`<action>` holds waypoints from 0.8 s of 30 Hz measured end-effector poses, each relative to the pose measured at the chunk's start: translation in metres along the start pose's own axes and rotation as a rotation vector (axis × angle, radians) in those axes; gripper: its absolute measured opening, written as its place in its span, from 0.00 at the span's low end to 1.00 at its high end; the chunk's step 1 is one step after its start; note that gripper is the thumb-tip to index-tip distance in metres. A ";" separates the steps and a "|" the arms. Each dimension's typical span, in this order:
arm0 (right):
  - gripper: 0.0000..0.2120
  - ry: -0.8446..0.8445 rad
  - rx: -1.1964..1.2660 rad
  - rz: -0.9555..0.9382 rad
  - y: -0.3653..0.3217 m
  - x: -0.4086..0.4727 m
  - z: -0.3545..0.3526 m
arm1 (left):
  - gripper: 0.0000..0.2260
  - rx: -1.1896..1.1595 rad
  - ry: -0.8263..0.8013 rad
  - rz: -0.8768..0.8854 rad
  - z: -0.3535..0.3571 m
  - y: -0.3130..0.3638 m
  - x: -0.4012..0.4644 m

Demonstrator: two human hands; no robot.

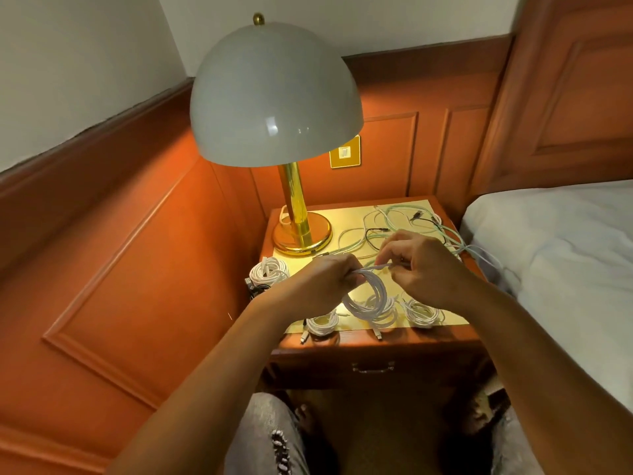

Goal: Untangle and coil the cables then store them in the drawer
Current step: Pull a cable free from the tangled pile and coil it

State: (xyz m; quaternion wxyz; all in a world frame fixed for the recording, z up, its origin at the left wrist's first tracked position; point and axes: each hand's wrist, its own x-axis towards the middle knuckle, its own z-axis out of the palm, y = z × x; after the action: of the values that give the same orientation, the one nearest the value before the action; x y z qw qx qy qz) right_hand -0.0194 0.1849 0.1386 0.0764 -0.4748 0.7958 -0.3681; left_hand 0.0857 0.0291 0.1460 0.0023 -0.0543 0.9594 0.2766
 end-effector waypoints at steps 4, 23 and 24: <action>0.11 0.073 -0.082 0.001 0.004 0.002 -0.019 | 0.04 -0.012 -0.031 -0.116 0.010 -0.016 -0.001; 0.05 0.034 0.074 0.055 0.024 0.008 0.003 | 0.07 -0.264 -0.042 -0.100 0.042 -0.001 0.005; 0.05 0.030 0.093 0.053 0.023 0.010 0.004 | 0.06 -0.335 -0.032 -0.101 0.042 0.000 0.004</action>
State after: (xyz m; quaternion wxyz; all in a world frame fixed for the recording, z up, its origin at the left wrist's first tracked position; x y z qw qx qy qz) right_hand -0.0392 0.1816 0.1230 0.0962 -0.4439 0.7912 -0.4095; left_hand 0.0805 0.0512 0.1100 0.0226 -0.0976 0.8958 0.4330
